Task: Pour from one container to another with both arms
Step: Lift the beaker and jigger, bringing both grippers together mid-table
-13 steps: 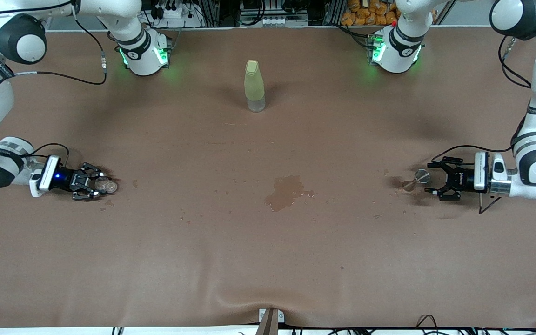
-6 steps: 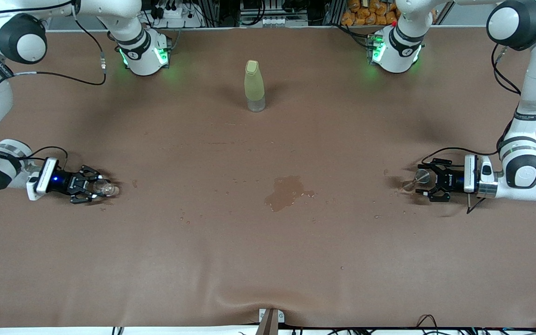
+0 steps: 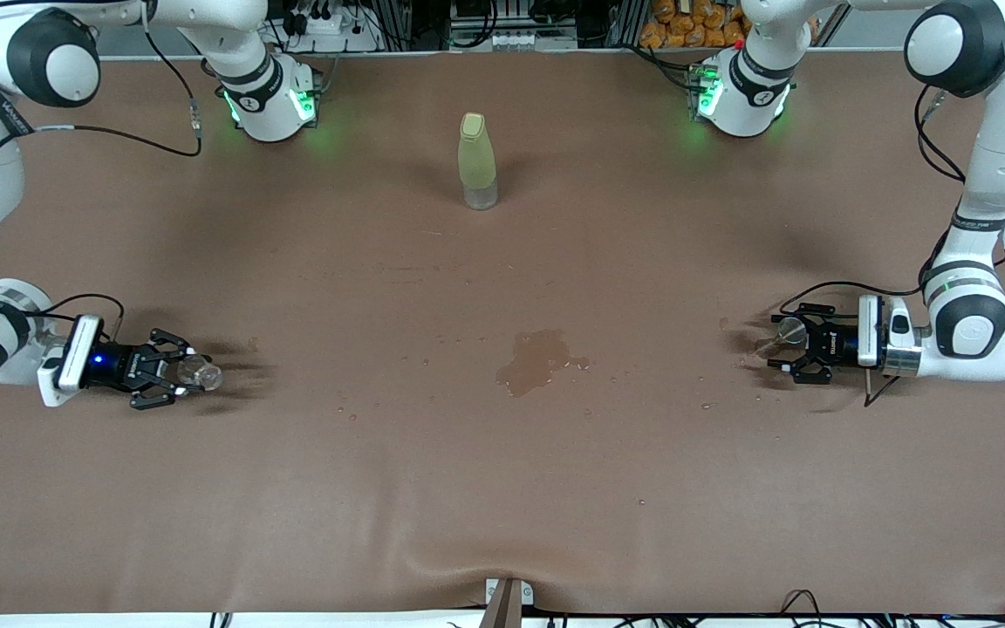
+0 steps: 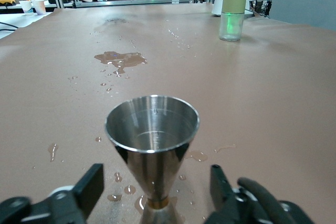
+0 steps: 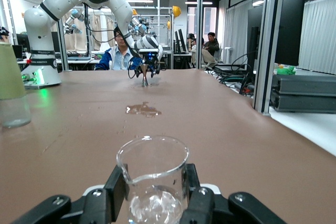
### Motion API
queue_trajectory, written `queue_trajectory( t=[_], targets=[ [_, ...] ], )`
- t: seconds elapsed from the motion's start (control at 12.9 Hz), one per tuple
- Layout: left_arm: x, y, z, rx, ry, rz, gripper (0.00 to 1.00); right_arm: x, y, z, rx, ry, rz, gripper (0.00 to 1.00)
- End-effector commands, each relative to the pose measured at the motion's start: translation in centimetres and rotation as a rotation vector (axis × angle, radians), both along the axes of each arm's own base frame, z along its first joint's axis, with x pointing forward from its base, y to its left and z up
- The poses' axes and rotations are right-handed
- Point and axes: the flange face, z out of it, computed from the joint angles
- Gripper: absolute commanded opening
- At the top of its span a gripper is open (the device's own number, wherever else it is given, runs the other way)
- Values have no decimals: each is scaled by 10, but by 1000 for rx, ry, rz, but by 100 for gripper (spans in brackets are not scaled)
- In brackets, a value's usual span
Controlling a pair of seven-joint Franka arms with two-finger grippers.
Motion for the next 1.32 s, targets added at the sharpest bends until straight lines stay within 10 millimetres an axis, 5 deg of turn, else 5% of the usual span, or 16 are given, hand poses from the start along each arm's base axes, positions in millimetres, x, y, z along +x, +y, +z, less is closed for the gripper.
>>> queue_trajectory(
  t=[0.0, 0.39, 0.85, 1.01, 1.16, 1.24],
  targets=[
    [1, 1, -1, -7, -8, 23, 80, 8, 14, 23, 22, 36, -11, 15],
    [0, 7, 1, 1, 7, 39, 75, 36, 67, 52, 23, 44, -2, 15],
    [1, 9, 10, 32, 99, 84, 30, 57, 149, 88, 39, 67, -5, 15],
    [7, 8, 22, 39, 79, 79, 19, 53, 173, 107, 35, 124, -19, 15],
    [17, 9, 42, 52, 46, 81, 0, 24, 179, 127, 4, 162, -75, 15],
    [32, 13, 60, 77, -6, 70, 0, 5, 186, 134, -2, 180, -87, 15]
  ],
)
